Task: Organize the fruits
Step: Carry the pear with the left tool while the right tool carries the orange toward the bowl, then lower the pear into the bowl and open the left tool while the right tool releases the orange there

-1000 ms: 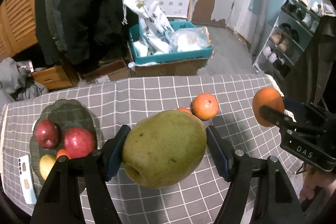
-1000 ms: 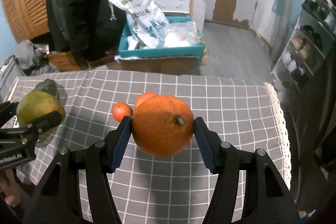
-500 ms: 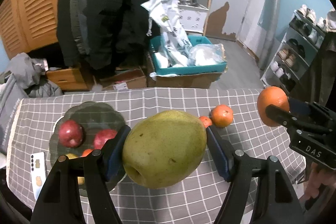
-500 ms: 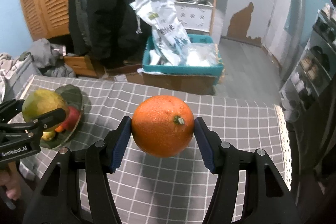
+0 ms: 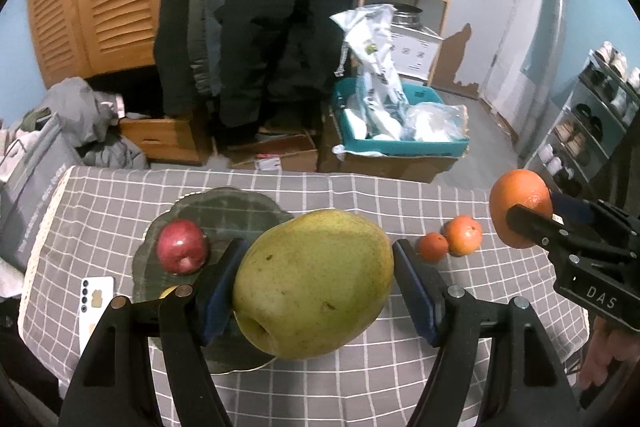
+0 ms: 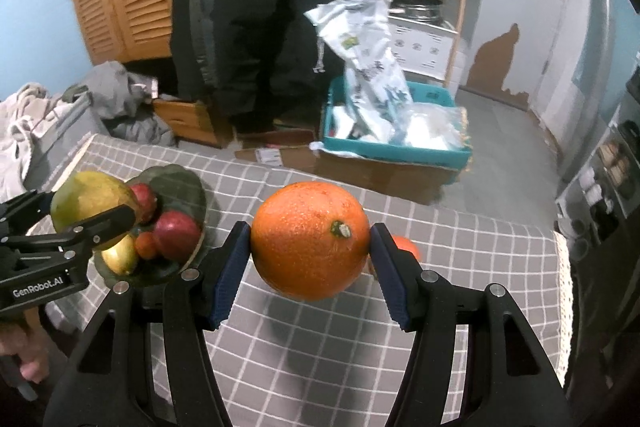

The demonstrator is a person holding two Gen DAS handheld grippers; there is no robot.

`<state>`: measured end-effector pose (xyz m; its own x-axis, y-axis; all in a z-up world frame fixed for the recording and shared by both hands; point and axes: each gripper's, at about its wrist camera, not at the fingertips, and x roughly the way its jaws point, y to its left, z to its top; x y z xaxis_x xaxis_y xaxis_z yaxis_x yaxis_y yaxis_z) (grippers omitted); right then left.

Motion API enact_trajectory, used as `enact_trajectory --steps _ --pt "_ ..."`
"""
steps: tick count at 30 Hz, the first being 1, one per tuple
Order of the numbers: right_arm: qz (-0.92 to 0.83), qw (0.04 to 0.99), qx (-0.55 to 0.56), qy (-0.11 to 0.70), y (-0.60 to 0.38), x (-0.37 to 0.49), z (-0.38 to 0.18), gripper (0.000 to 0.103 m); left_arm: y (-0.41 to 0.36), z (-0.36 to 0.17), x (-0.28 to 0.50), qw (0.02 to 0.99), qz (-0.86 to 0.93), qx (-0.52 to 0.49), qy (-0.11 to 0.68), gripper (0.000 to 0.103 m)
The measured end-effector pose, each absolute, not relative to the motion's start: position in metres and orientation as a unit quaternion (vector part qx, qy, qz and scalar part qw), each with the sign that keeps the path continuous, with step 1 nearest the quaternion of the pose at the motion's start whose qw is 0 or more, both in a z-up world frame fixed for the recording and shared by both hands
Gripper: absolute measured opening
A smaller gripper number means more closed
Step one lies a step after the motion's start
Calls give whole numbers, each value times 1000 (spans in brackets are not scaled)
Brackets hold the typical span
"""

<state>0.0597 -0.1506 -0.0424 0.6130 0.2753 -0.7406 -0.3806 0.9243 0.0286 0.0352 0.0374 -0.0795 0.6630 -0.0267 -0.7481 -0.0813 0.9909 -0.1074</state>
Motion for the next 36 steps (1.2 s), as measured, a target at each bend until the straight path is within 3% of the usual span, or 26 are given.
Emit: enact_trajectory --steps 17,36 --pt "246 869 -75 424 -62 89 -67 61 114 -109 35 893 78 -98 432 75" --pt "294 817 -76 490 17 131 -133 61 171 -173 55 855 118 -139 486 75"
